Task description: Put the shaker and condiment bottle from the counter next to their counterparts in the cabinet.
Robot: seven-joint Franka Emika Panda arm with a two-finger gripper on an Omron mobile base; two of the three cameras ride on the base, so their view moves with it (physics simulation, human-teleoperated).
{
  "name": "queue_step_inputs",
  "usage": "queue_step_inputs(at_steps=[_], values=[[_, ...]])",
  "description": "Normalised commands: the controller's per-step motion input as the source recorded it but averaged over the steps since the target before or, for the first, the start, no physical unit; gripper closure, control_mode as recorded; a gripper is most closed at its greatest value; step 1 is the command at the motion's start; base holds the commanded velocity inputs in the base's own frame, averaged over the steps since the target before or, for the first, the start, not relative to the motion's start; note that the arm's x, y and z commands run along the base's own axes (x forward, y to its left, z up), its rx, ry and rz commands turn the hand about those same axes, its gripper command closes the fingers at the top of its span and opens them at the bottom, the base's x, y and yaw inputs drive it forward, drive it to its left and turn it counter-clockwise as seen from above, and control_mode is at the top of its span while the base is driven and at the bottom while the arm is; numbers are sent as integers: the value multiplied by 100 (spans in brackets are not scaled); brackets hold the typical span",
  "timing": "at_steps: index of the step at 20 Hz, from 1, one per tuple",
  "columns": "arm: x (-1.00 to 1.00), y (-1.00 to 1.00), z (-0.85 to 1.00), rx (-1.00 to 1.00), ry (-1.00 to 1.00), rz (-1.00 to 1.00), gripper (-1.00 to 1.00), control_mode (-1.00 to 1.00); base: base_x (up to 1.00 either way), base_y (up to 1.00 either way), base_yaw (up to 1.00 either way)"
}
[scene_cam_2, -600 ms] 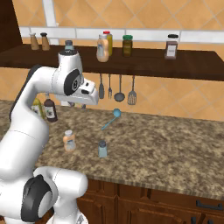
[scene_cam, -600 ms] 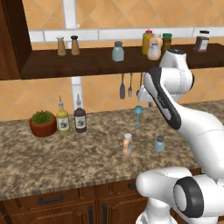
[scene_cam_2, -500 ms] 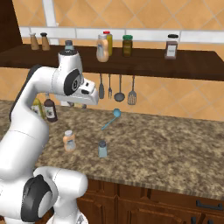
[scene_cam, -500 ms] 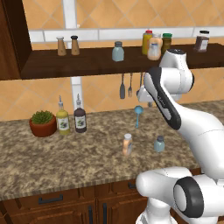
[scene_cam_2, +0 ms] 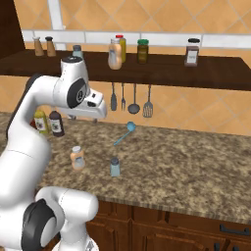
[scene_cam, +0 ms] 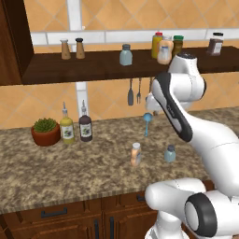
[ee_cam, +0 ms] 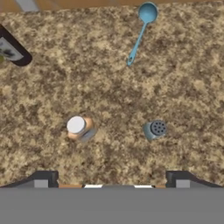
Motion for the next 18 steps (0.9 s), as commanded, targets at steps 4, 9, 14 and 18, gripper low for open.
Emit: queue_step_inputs(at_steps=[4,9,14,18], values=[[-17,23,-15,-5,-7,0,-100,-100,0,0,0],[-21,31,-16,-10,-16,0,-100,-100,0,0,0],[-16,27,-18,-7,-14,0,-100,-100,0,0,0],[-3,2,-17,0,-1,0,-100,-100,0,0,0]])
